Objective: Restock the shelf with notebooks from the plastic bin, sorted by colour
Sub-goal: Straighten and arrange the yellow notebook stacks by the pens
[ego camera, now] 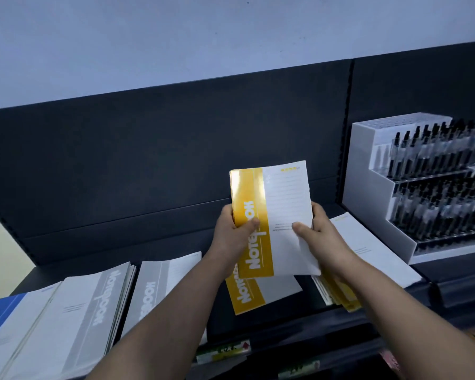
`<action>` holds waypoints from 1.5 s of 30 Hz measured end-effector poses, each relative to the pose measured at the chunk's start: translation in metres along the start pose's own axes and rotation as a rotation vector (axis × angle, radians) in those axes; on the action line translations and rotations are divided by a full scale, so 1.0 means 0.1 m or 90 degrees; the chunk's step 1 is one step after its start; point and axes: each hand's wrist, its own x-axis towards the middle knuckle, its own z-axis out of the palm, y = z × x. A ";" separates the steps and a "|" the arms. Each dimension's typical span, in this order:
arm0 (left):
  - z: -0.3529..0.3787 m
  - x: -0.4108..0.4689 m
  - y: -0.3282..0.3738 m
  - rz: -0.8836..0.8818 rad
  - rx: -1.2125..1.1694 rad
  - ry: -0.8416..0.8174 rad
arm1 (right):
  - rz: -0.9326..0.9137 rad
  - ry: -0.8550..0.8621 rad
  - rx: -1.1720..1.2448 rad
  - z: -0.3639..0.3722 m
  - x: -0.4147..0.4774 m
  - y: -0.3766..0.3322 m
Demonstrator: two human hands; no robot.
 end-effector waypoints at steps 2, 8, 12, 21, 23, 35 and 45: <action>0.05 0.03 0.04 -0.036 -0.002 -0.016 | 0.034 -0.026 0.019 -0.11 0.00 -0.01; 0.45 0.09 0.07 -0.108 0.003 -0.064 | 0.094 0.046 0.058 -0.39 0.00 0.10; 0.82 0.11 0.01 -0.152 0.018 -0.093 | 0.169 0.055 -0.064 -0.77 0.06 0.17; 1.47 0.15 -0.18 -0.112 0.300 -0.125 | 0.263 -0.006 -0.478 -1.31 0.23 0.27; 1.48 0.17 -0.21 -0.096 0.380 -0.100 | 0.264 -0.039 -0.532 -1.29 0.22 0.35; 1.22 0.19 -0.37 -0.104 0.361 -0.115 | 0.209 -0.029 -0.749 -1.19 0.07 0.38; 0.19 0.34 -0.52 -0.003 0.898 -0.236 | -0.112 -0.055 -0.556 -0.38 -0.10 0.17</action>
